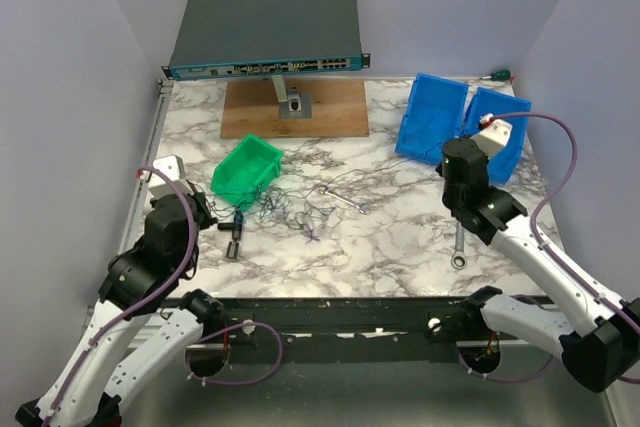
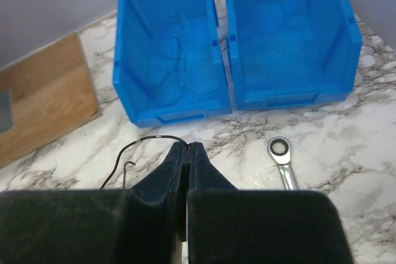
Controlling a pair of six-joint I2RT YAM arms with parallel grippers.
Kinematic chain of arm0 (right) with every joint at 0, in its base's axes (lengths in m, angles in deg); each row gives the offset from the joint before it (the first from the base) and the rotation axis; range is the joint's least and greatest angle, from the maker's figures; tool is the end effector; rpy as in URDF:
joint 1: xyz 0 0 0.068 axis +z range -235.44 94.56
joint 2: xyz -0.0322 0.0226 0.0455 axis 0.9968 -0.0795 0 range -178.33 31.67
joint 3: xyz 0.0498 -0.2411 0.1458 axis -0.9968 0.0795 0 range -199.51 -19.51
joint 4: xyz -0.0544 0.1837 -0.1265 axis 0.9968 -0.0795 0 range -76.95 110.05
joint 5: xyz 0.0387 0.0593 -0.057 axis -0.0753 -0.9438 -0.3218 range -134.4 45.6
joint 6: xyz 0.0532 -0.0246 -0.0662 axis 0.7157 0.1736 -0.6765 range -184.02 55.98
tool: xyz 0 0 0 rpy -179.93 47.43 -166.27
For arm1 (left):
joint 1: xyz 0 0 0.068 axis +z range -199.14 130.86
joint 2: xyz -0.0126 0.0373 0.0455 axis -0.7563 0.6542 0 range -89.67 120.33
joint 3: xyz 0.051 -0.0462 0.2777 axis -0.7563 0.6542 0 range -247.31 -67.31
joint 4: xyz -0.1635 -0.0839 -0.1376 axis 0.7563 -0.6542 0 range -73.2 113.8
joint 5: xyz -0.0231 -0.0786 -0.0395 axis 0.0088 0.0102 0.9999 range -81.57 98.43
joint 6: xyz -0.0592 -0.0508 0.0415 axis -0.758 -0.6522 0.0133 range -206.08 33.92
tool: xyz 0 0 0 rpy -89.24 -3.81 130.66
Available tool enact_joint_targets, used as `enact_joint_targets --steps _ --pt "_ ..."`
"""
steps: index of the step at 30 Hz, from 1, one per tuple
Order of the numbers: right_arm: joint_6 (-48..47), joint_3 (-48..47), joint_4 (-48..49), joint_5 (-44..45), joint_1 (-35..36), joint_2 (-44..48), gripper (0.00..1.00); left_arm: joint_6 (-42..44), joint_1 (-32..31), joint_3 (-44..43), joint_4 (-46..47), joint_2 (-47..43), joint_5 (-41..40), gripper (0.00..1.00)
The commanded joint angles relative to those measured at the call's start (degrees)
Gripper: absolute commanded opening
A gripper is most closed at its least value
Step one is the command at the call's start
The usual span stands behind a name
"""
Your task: Untangle the cables
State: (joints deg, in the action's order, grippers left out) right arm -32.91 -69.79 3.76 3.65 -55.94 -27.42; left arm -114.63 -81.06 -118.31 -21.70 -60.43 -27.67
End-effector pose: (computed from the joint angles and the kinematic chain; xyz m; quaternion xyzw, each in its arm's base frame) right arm 0.2108 0.0522 0.3252 0.2293 0.7676 -0.0493 0.5965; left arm 0.0898 -0.0014 0.3277 -0.1459 0.8008 -0.0375 0.5797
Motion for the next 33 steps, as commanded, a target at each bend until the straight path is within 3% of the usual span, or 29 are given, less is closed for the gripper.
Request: enact_joint_targets --steps 1,8,18,20,22,26,29,33 --pt "-0.9 1.9 3.5 -6.1 -0.2 3.9 0.01 2.2 0.4 1.6 2.7 0.5 3.7 0.00" --pt "-5.8 0.8 7.5 -24.2 -0.2 3.8 0.01 5.1 0.4 3.5 8.4 3.3 22.8 0.00" --pt "-7.9 -2.8 8.3 -30.3 -0.2 4.4 0.01 5.8 0.4 2.2 10.0 8.3 28.1 0.19" --pt "-8.5 -4.7 8.1 -32.0 -0.3 3.9 0.01 6.2 0.4 1.6 10.5 9.0 29.6 0.32" --pt "-9.8 -7.1 8.1 -35.6 -0.2 3.4 0.01 6.9 0.4 0.5 11.0 9.5 30.9 0.54" --pt "-10.8 -13.1 6.8 -40.2 -0.3 1.3 0.01 8.0 0.4 -4.9 10.3 12.5 32.5 0.80" --pt "-10.8 -17.4 6.0 -43.2 -0.2 -0.3 0.01 8.6 0.3 -7.6 11.8 15.2 35.1 0.91" --pt "-10.6 -21.7 4.5 -45.5 -0.2 -2.0 0.01 6.9 0.0 -7.0 18.5 18.9 41.1 0.97"
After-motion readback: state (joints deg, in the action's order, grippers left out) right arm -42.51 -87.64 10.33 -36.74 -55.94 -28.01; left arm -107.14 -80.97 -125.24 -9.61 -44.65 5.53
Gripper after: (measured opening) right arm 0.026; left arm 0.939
